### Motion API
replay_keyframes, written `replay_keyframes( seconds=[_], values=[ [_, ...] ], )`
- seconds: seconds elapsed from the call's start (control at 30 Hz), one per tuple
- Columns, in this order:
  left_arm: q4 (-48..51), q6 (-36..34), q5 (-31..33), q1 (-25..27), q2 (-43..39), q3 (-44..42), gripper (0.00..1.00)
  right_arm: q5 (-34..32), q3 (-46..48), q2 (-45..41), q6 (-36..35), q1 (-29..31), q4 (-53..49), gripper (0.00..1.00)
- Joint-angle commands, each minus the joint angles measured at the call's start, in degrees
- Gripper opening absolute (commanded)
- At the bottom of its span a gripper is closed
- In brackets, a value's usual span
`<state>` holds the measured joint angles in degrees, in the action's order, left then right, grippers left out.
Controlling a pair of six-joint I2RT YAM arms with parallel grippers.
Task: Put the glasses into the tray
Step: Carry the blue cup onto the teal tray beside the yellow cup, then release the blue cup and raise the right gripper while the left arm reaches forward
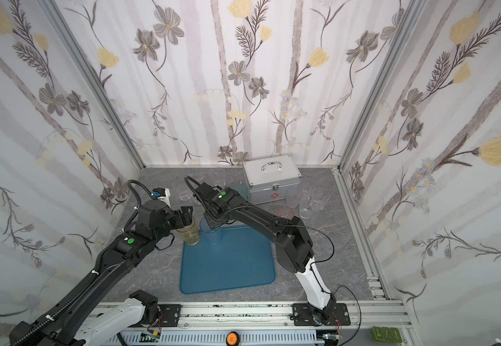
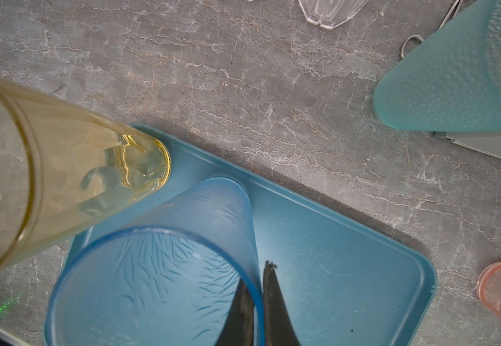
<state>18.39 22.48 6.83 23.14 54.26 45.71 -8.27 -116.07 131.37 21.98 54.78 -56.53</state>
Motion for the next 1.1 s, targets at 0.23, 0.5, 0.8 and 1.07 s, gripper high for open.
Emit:
replay_keyframes(
  seconds=[0.23,0.5,0.8,1.07],
  values=[
    [-0.1,0.0,-0.3,-0.2,0.2,0.1,0.89,-0.6,-0.9,-0.2,0.8,0.1,1.9,0.26],
    [0.2,1.0,0.3,-0.3,1.5,3.1,0.89,4.6,-0.4,-6.6,1.3,-1.7,3.2,0.40],
    [-0.1,0.1,-5.4,-0.3,14.2,15.6,0.81,6.7,19.3,-23.4,7.5,-12.1,17.3,0.43],
    [-1.0,-0.7,-10.5,1.7,31.7,27.6,0.78,3.9,34.5,-33.3,9.7,-18.8,25.1,0.44]
  ],
)
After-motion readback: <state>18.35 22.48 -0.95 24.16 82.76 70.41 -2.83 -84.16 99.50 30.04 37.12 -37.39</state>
